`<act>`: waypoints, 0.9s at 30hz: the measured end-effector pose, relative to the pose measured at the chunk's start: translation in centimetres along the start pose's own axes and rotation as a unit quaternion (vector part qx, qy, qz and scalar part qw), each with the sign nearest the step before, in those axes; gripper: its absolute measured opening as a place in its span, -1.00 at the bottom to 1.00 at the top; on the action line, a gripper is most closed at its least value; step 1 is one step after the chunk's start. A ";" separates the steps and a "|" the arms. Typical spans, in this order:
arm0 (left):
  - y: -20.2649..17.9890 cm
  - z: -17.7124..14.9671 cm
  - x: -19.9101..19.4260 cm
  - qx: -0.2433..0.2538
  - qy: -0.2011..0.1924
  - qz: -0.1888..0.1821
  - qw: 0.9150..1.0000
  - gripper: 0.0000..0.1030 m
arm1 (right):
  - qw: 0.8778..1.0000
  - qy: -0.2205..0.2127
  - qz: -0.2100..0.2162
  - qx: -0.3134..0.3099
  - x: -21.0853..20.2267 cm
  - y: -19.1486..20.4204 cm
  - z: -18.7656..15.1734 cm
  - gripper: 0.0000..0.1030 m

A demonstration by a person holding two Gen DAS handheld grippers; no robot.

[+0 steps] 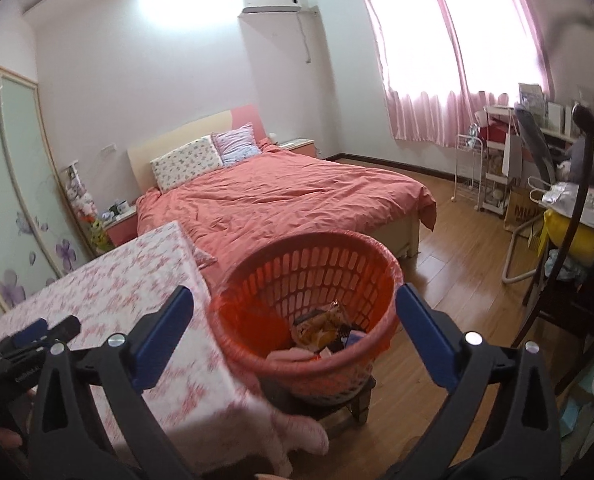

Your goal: Collect trash

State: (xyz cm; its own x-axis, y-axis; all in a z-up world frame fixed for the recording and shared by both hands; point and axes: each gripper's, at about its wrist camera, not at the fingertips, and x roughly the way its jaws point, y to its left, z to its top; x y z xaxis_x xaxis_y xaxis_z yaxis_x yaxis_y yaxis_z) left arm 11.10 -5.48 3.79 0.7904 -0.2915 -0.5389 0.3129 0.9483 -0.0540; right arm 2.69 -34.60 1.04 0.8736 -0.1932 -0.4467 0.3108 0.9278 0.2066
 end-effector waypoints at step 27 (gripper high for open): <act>1.4 -7.9 -9.6 -0.046 -0.057 0.111 0.991 0.95 | 0.991 -0.030 -0.084 -0.100 -9.8 7.0 -8.0 0.92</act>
State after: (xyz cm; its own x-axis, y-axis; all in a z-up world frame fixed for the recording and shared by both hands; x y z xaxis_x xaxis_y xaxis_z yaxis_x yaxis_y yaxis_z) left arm -0.16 -0.33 2.24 0.8900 -0.0823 -0.4484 0.0796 0.9965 -0.0249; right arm -6.72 -23.67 -0.04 0.8380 -0.3643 -0.4062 0.3794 0.9241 -0.0461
